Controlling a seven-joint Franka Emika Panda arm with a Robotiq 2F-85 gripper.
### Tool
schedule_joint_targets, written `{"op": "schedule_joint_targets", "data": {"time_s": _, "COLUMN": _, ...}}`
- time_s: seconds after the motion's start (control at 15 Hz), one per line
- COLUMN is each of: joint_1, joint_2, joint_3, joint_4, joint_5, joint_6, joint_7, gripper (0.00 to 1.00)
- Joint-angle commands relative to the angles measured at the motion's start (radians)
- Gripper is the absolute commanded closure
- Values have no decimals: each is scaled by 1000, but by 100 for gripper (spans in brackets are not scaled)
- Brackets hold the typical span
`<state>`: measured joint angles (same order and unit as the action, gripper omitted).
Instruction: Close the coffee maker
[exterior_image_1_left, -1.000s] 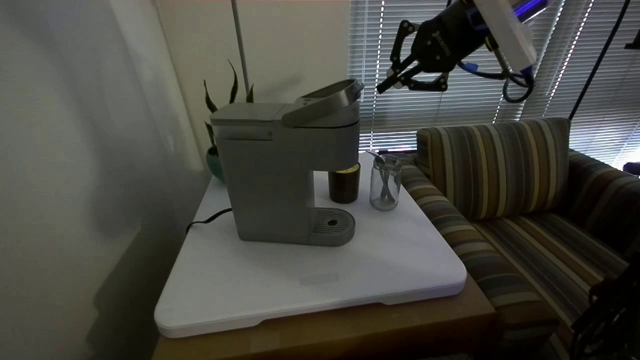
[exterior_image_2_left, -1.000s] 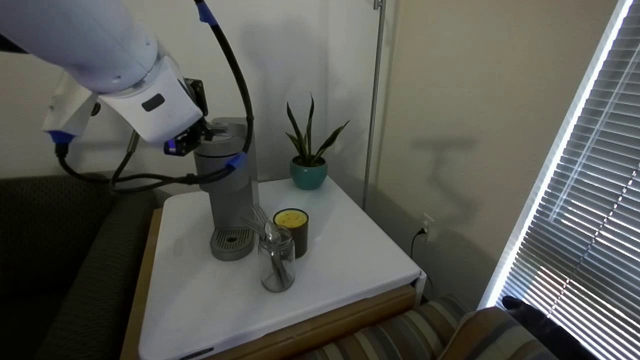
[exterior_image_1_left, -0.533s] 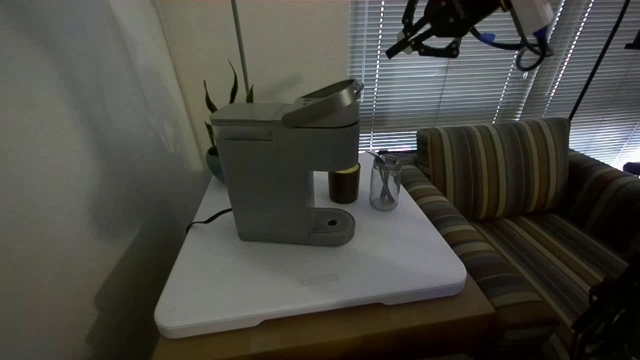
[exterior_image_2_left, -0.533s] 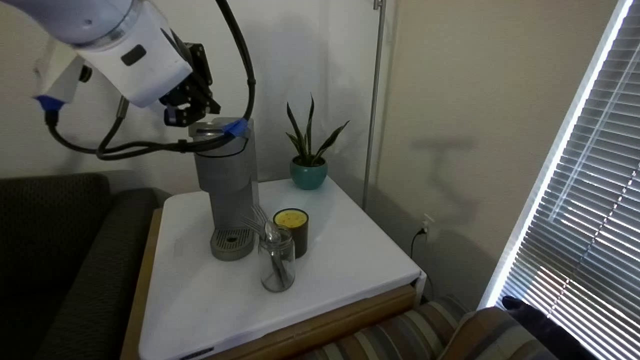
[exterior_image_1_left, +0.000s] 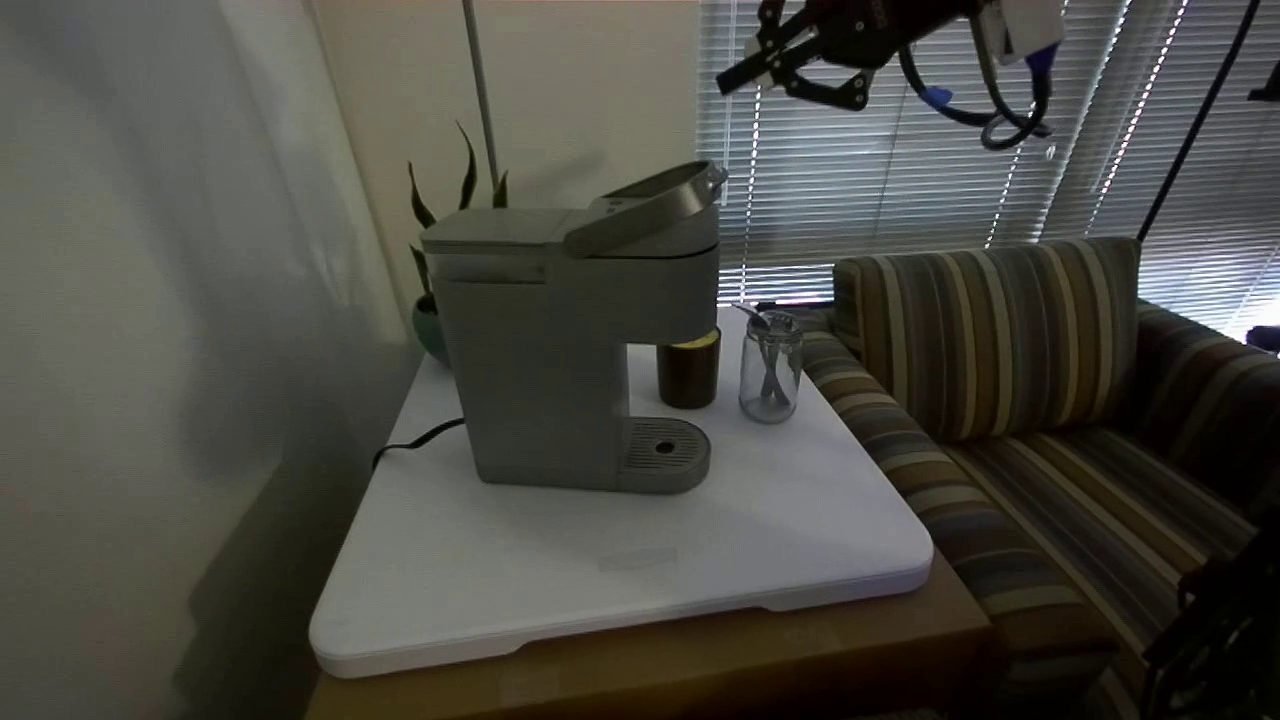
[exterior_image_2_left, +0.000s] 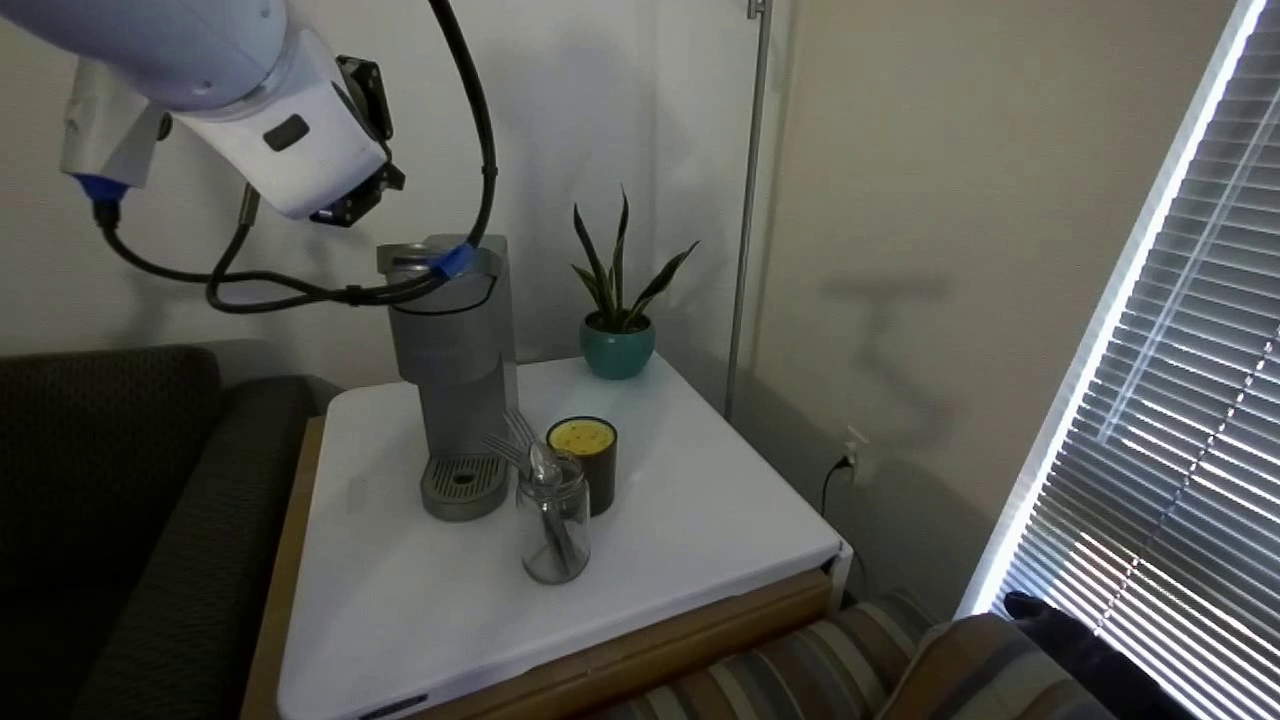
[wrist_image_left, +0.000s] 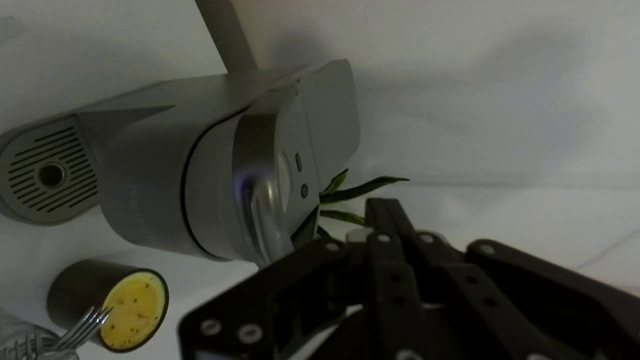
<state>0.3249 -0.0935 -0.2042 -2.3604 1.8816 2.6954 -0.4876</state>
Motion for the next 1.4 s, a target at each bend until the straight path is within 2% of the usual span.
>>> {"op": "schedule_joint_targets", "data": {"time_s": 0.0, "joint_1": 6, "joint_2": 78, "joint_3": 1, "joint_4": 29, "joint_5": 12, "joint_6": -60, "joint_7": -11, "gripper": 100}}
{"op": "schedule_joint_targets", "data": {"time_s": 0.4, "joint_1": 10, "joint_2": 148, "joint_3": -1, "joint_4": 25, "joint_5": 16, "joint_6": -85, "joint_7": -13, "gripper": 100}}
{"op": "schedule_joint_targets", "data": {"time_s": 1.33, "joint_1": 4, "joint_2": 151, "joint_3": -11, "joint_4": 16, "joint_5": 38, "joint_6": -81, "joint_7": -29, "gripper": 100}}
